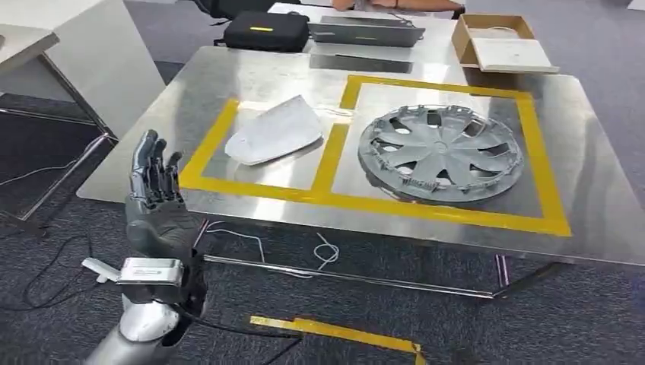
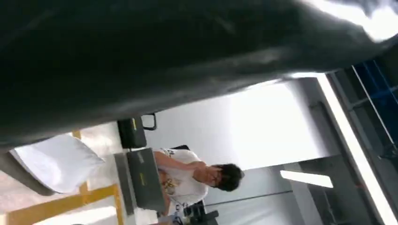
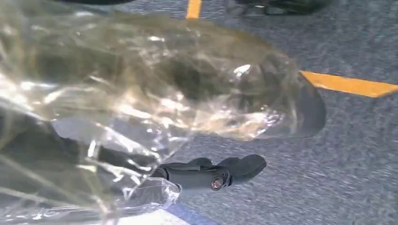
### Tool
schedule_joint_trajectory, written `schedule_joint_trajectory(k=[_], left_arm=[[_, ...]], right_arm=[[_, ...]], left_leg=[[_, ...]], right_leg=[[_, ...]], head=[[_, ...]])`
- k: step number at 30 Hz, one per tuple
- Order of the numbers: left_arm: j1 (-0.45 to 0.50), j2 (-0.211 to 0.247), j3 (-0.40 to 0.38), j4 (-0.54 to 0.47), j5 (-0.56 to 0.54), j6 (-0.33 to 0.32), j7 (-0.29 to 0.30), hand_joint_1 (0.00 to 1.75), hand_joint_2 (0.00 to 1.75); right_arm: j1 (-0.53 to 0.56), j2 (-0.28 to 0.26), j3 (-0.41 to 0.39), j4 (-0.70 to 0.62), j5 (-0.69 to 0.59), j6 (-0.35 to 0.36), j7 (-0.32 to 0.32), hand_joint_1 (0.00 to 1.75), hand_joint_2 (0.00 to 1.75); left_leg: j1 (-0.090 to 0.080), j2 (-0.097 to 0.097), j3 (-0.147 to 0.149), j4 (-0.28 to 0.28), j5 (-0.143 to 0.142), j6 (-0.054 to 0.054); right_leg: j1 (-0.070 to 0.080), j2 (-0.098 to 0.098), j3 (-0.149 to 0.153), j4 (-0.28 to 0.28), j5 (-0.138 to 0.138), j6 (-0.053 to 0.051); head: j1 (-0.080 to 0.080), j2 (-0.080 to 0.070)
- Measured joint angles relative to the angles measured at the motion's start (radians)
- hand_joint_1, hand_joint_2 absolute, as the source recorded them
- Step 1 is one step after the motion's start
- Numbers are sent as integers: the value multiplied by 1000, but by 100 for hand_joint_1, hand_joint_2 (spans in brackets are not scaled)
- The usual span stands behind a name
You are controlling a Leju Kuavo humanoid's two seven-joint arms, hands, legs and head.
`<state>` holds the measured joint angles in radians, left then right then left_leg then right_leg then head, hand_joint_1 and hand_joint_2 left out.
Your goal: Take the parts from the cabinet and place them on the table.
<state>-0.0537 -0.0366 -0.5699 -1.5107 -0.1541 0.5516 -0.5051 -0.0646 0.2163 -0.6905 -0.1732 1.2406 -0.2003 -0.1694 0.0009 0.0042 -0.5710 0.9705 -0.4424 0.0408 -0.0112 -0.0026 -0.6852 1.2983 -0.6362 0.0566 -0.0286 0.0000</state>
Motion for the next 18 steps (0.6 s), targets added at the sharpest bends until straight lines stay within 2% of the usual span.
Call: schedule_joint_trajectory(k=[1, 2, 3, 4, 5, 6, 7, 9, 10, 11, 12, 13, 14, 15, 16, 17, 18], left_arm=[[8, 3, 0, -5, 0, 2, -1, 0, 0], [14, 5, 1, -10, 0, 3, -1, 0, 0], [19, 7, 2, -16, 0, 5, -2, 0, 0], [22, 9, 2, -19, 0, 6, -2, 0, 0], [25, 10, 3, -25, -1, 8, -3, 0, 0], [27, 11, 3, -30, -2, 8, -4, 0, 0], [29, 12, 3, -34, -4, 8, -4, 0, 0], [39, 14, 3, -36, -6, 8, -4, 0, 0], [48, 18, 3, -38, -9, 8, -4, 0, 0], [55, 19, 3, -42, -12, 8, -4, 0, 0], [60, 21, 3, -44, -13, 8, -4, 0, 0], [63, 23, 3, -44, -14, 8, -4, 0, 0], [66, 25, 2, -44, -14, 8, -4, 0, 0], [70, 26, 2, -44, -14, 8, -4, 0, 0], [73, 27, 2, -44, -14, 8, -4, 0, 0], [73, 27, 2, -44, -14, 8, -4, 0, 0], [73, 27, 2, -45, -14, 8, -4, 0, 0]], right_arm=[[-3, 0, 6, 0, 3, 0, 4, 0, 0], [-6, 0, 10, 0, 6, 1, 7, 0, 0], [-10, 0, 13, -1, 7, 1, 8, 0, 0], [-14, 0, 16, -2, 8, 1, 9, 0, 0], [-20, 0, 18, -2, 9, 1, 10, 0, 0], [-23, 0, 19, -2, 10, 1, 10, 0, 0], [-23, 0, 20, -2, 10, 1, 10, 0, 0], [-15, 0, 24, -2, 10, 2, 11, 0, 0], [-15, 0, 25, -2, 10, 2, 10, 0, 0], [-15, 0, 26, -2, 10, 2, 10, 0, 0], [-15, 1, 27, -2, 10, 2, 8, 0, 0], [-15, 1, 29, -2, 10, 2, 8, 0, 0], [-15, 1, 30, -2, 10, 2, 8, 0, 0], [-14, 1, 32, -2, 10, 2, 8, 0, 0], [-14, 1, 33, -2, 10, 2, 8, 0, 0], [-14, 1, 34, -2, 10, 1, 8, 0, 0], [-14, 2, 34, -2, 10, 2, 8, 0, 0]], left_leg=[[0, 0, -12, 1, 9, -2], [0, 0, -24, 2, 17, -4], [-1, -1, -35, 3, 25, -7], [-1, -2, -42, 5, 33, -11], [-6, -3, -49, 9, 39, -17], [-7, -2, -52, 11, 48, -22], [-7, -1, -55, 11, 57, -27], [-5, -2, -58, 8, 70, -39], [-2, -4, -65, 19, 45, -45], [0, -4, -76, 52, -8, -52], [2, -4, -93, 116, -71, -58], [3, -4, -115, 202, -129, -62], [3, -4, -131, 274, -159, -65], [4, -4, -135, 320, -163, -66], [4, -4, -119, 318, -143, -65], [4, -4, -83, 273, -109, -63], [3, -4, -32, 199, -79, -58]], right_leg=[[0, 0, 25, -17, 33, -1], [0, 0, 63, -63, 70, -2], [0, 0, 124, -149, 107, -6], [1, 0, 190, -244, 118, -11], [4, 1, 247, -323, 96, -14], [4, 2, 267, -362, 83, -17], [6, 3, 256, -363, 81, -19], [6, 2, 239, -361, 92, -34], [2, -3, 234, -363, 104, -49], [2, -4, 226, -362, 112, -59], [2, -4, 220, -362, 120, -63], [3, -4, 212, -360, 131, -64], [3, -5, 199, -356, 140, -64], [3, -5, 183, -350, 146, -63], [3, -5, 167, -343, 152, -63], [4, -5, 152, -335, 156, -61], [4, -5, 141, -328, 159, -59]], head=[[1, 0], [0, 0], [1, 0], [1, 0], [1, 0], [-2, 0], [-1, 0], [0, 0], [1, 0], [-5, 0], [-4, 0], [-5, 0], [-5, 0], [-5, 0], [-5, 0], [-5, 0], [-5, 0]])
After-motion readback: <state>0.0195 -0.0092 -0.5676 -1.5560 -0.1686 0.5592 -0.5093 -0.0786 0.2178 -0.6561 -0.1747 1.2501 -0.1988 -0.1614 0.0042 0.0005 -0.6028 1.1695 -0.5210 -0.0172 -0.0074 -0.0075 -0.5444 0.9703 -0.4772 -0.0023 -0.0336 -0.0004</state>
